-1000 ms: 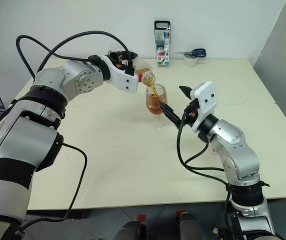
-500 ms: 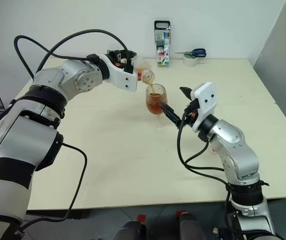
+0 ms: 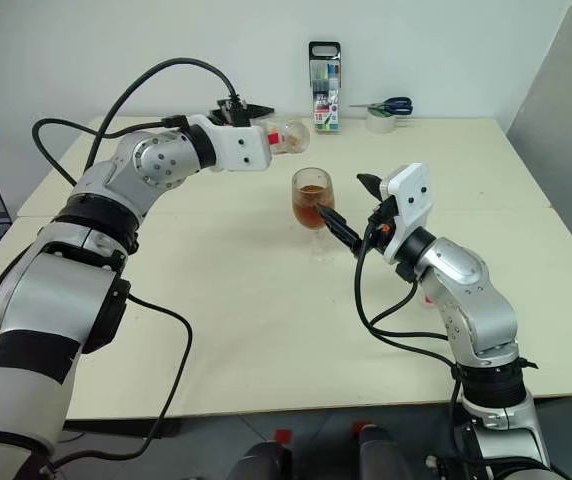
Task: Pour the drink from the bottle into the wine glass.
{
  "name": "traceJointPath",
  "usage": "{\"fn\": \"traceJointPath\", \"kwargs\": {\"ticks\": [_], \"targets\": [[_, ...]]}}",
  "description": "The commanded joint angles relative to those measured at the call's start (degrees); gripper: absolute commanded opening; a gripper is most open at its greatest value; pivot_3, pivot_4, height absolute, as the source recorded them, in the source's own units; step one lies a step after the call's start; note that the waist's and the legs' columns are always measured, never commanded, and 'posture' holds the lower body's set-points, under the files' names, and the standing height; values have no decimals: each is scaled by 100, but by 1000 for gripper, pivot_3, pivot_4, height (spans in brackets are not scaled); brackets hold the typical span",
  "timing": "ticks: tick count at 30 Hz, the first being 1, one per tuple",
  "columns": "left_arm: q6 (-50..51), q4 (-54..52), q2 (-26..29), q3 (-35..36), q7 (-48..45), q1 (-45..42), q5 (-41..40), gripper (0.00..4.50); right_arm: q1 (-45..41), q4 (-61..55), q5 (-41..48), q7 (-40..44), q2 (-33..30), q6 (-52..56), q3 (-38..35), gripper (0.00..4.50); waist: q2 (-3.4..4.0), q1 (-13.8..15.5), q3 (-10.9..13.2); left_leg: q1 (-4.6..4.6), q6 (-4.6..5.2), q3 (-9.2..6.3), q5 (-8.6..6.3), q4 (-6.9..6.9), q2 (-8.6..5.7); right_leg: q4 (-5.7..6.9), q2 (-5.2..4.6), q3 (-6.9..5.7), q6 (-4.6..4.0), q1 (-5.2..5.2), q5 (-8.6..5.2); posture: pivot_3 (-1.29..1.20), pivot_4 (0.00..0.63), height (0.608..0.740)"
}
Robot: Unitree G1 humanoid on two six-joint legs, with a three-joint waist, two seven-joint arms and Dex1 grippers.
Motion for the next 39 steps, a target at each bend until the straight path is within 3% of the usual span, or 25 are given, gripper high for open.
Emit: {"fn": "traceJointPath", "kwargs": {"ticks": [1,8,13,20,39], "targets": [[985,-467,1,1020,-231,205,-1192,1745,-41,-380,283,208,-119,154,-50,4500,0,-18,0,1,1,1,-1,2,3,9,-1,2,2,-2,-1,0,150,740],[3234,-1956,122,2380,-109,1771,-2522,1745,1095,-1266,541,1216,-897,102,378,4500,0,-78,-4,7,6,-20,-3,14,17,24,-6,7,10,2,-7,0,150,740],[4135,-2896,101,3258,75,2983,-3353,1745,1474,-1274,504,1575,-941,-408,408,4500,-3,-99,-3,1,21,-46,-12,66,17,55,-6,5,10,5,-7,0,150,740],[4062,-3258,-71,3485,-120,3903,-3726,1745,1446,-1076,429,1455,-748,-481,447,4500,-11,20,-8,13,10,-58,-6,77,13,56,-10,-1,10,24,-6,0,150,740],[3496,-2123,-218,3634,-268,4080,-4047,1745,1294,-913,361,1144,-591,-379,502,4500,-19,32,-14,13,10,-57,-6,75,11,54,-18,-2,10,24,-6,0,150,740]]}}
